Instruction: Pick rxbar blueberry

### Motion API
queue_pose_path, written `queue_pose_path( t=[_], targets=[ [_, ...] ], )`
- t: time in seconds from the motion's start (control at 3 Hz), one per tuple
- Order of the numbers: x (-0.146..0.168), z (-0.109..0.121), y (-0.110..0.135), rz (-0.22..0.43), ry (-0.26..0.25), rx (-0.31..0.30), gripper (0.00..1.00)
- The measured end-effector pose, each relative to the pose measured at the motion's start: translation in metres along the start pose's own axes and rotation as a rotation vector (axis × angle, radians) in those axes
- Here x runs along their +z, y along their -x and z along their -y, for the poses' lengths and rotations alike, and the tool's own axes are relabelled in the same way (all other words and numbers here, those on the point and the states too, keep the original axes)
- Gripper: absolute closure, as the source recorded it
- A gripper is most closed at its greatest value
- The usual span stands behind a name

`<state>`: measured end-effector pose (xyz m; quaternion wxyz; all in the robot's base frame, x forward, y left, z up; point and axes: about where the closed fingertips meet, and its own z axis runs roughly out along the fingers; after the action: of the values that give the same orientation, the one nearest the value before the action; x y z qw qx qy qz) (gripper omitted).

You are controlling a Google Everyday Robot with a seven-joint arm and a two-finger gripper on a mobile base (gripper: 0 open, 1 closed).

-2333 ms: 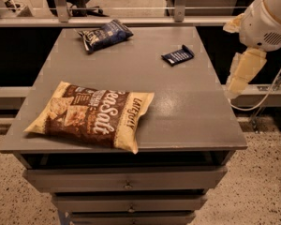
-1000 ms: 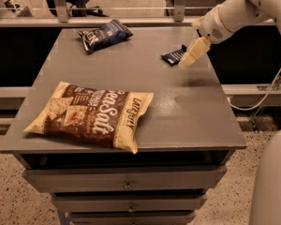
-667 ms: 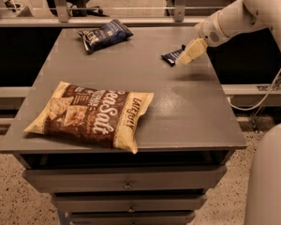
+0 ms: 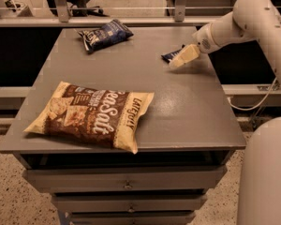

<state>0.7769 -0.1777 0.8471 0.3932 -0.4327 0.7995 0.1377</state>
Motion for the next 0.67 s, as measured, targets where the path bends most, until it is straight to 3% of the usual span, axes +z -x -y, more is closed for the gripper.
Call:
queue_pose_path(
  t=[0.33,0.67],
  targets=[
    [0.0146,0.0043,-0.0099,-0.002,-0.002,0.05,0.17],
    [0.0213,0.0054,-0.012,0.0,0.007,0.087,0.49]
  ],
)
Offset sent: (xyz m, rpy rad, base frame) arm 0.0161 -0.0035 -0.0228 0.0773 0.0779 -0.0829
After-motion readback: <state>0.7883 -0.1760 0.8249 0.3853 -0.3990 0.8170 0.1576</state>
